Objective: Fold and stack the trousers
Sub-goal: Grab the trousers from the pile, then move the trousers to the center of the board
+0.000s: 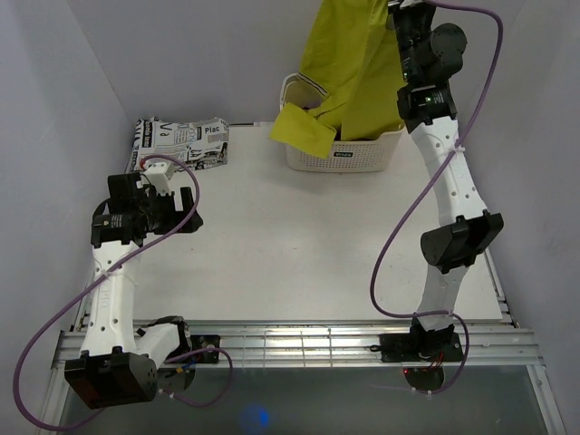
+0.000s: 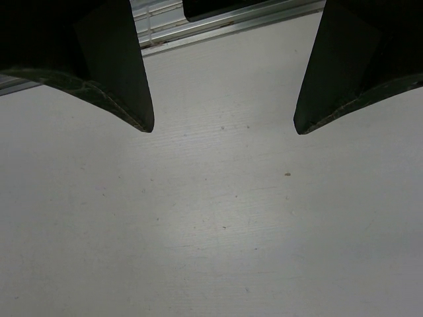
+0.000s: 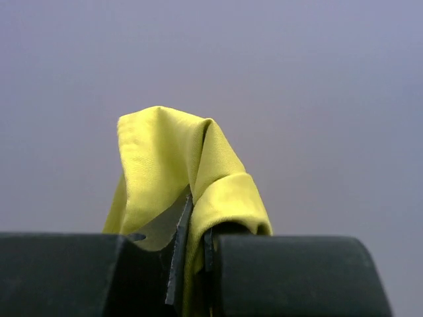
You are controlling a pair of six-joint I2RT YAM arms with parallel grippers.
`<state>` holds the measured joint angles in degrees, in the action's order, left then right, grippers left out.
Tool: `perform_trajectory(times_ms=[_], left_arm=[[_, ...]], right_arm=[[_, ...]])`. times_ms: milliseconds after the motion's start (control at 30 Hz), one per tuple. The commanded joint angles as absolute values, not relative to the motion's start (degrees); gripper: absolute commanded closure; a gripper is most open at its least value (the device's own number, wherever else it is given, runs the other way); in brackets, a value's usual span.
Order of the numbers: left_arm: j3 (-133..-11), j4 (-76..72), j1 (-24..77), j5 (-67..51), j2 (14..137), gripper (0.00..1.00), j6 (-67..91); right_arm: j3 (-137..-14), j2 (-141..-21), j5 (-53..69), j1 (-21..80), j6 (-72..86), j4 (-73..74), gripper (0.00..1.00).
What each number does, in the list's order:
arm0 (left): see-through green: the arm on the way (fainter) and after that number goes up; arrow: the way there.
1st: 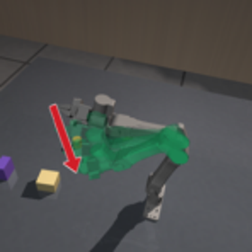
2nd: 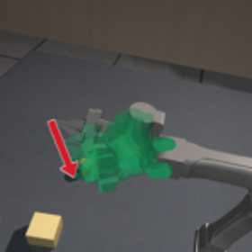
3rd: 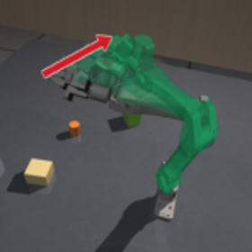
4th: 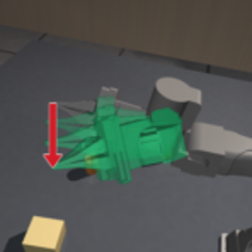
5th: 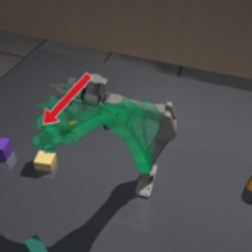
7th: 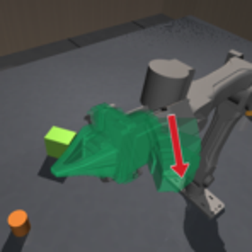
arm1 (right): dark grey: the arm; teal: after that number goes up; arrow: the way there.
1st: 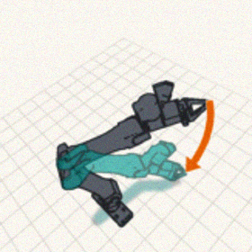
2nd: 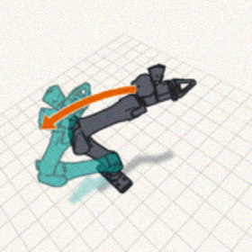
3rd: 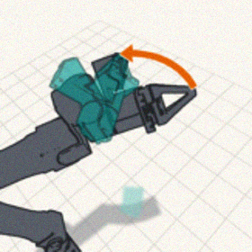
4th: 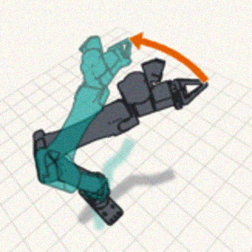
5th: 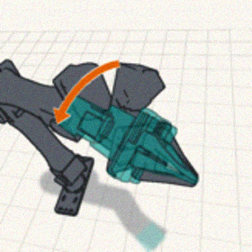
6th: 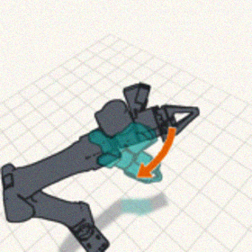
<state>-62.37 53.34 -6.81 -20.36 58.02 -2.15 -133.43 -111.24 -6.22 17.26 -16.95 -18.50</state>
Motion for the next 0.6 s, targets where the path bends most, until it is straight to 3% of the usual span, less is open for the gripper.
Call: perform_trajectory(times_ms=[0,300,533,567], left_arm=[[-64.95,52.03,-6.85,-19.51,58.18,0.02,-0.97],[-66.27,51.94,-6.94,-20.21,58.80,0.02,-0.62],[-65.83,51.59,-7.03,-21.00,59.68,0.02,-0.70],[-65.66,51.42,-6.94,-21.09,59.85,0.02,-0.79]], right_arm=[[-134.49,-101.28,-1.50,18.54,-16.35,-29.27,0.92],[-122.37,-82.92,8.87,21.80,-9.41,-22.77,0.92],[-86.36,-62.43,15.73,21.80,-10.98,-13.28,0.92],[-76.82,-60.23,15.65,21.80,-11.16,-11.01,0.92]])
